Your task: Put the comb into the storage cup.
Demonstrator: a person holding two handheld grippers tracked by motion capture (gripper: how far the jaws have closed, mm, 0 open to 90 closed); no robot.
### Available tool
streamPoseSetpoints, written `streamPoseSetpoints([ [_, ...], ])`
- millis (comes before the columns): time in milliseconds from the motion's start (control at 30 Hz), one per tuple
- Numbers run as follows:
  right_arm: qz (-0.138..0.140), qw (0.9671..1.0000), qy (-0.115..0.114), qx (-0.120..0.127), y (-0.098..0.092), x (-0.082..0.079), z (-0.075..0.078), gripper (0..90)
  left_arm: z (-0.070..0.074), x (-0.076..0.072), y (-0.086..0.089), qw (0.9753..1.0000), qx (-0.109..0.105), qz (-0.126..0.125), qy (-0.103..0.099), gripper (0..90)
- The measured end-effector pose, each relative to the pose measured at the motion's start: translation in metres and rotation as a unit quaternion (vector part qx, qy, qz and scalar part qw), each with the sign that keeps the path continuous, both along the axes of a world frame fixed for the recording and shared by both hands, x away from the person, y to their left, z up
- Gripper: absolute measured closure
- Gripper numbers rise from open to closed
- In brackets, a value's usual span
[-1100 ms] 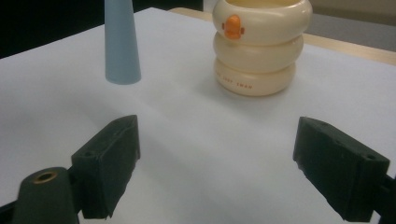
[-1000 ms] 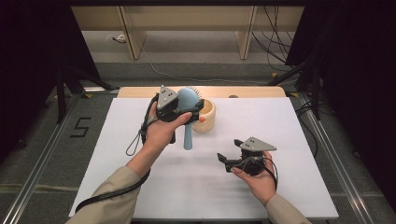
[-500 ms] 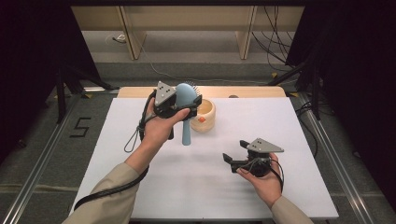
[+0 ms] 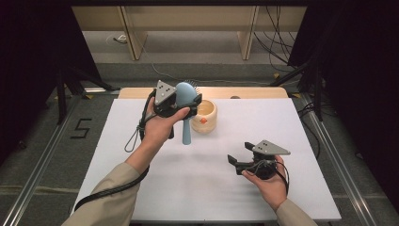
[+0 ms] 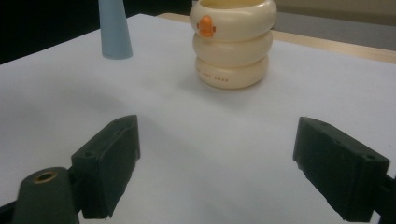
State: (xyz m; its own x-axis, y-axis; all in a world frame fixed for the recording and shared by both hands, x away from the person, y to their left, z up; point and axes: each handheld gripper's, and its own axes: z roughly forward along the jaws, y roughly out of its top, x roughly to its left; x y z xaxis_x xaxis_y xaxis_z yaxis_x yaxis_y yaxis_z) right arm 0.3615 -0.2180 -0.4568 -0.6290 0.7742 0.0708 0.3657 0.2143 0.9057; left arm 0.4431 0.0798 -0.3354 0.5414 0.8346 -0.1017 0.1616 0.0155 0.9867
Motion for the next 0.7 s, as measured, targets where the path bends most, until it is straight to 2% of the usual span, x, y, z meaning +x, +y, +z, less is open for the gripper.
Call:
streamPoseSetpoints([
  [700, -0.01, 0.9999, -0.006, 0.008, -0.012, -0.005, 0.003, 15.8, -0.001, 0.01, 0.0, 0.9999, -0.009, 0.001, -0.012, 19.7],
])
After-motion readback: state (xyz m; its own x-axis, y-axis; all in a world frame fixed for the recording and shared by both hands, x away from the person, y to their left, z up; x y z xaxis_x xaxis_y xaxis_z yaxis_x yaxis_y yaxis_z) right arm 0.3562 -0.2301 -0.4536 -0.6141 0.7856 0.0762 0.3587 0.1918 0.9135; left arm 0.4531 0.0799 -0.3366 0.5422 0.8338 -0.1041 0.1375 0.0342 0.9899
